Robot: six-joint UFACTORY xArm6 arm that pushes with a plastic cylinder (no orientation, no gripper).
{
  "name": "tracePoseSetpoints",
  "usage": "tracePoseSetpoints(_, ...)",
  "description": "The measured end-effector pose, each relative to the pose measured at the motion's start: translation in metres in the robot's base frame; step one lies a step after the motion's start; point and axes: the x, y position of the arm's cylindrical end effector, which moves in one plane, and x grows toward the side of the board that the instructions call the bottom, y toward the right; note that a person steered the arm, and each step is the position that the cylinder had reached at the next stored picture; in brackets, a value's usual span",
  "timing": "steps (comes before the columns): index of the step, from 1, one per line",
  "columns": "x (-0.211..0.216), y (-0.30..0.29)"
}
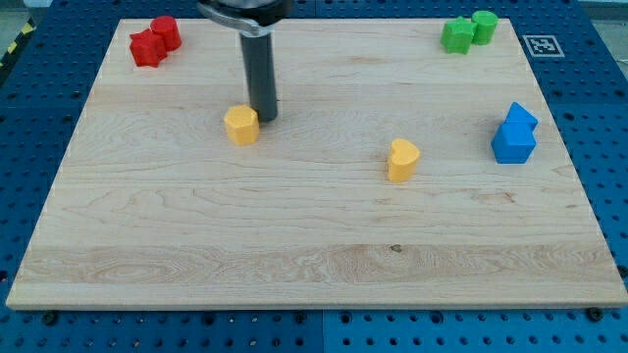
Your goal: Slide yellow hexagon towards center left
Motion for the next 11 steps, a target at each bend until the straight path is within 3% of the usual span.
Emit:
tracePoseSetpoints(3,0.0,-0.028)
tracePoseSetpoints(5,0.024,-0.003)
tracePoseSetpoints(7,0.045,-0.024)
tracePoseSetpoints(9,0.011,-0.06)
tracePoseSetpoints(11,0.003,-0.084)
